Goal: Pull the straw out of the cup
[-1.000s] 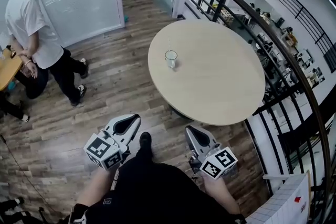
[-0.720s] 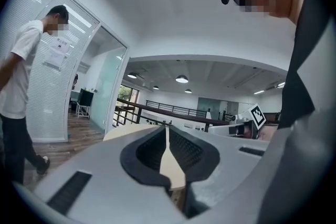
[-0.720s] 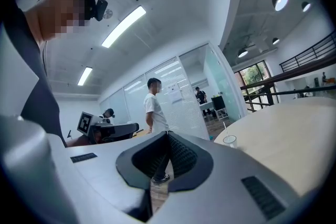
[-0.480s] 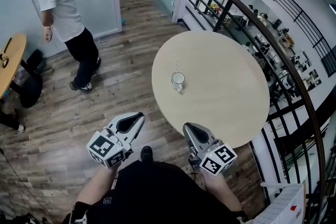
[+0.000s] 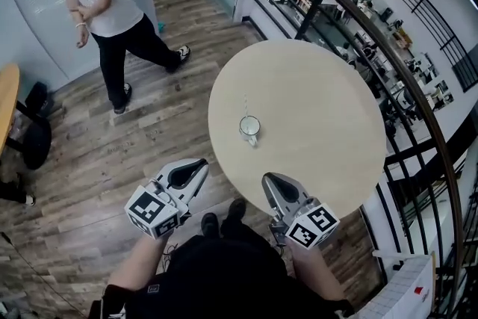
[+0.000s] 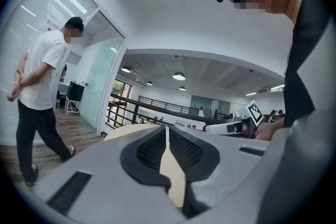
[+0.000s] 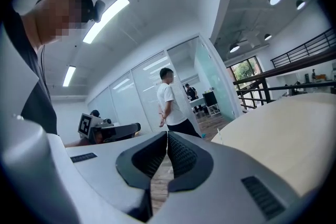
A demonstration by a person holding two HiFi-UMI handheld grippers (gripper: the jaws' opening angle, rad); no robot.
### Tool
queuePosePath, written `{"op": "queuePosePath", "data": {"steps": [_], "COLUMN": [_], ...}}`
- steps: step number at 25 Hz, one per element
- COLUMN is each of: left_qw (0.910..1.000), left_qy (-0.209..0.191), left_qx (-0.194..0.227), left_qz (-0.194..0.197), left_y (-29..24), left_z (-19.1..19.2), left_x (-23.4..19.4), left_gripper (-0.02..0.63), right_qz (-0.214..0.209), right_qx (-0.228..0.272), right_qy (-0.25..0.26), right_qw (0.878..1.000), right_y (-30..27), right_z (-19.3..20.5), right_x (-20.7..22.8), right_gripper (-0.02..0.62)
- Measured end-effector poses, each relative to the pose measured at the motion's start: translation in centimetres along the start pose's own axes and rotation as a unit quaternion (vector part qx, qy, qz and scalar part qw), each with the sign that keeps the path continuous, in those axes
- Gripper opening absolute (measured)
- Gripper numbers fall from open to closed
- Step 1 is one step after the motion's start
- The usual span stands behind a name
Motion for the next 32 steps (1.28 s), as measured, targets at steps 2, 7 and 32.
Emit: {"op": "queuePosePath", "data": {"steps": [2,7,32], "left_qw": [1.0,0.9999,0.9976], "left_qy": [0.007,0.007,0.026], "left_qx": [-0.006,-0.01,-0.064], "left_qz": [-0.002,0.007,0.003], "left_y": [-1.9,-6.9,-20.3], "left_z": [0.0,-0.5,4.7], "left_x": [-0.8,-1.8,-8.7], "left_gripper": [0.025,0.025,0.008], "right_qz": [0.003,0.01,-0.019], "right_qx": [0.001,-0.001,-0.056], "right_qy": [-0.006,-0.023,-0.066], "right_qw": [1.0,1.0,0.996], "right_y": [-0.3,-0.9,-8.4], "right_z": [-0.2,-0.7,1.1], "right_x": [1.7,6.4,18.2], "right_gripper": [0.023,0.023,0.023]}}
Point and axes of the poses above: the fingertips, and each gripper's own axes: y backward along the fingers, x to its right, z out of its underside, the point moved 5 cm from there along y, backward along the fingers
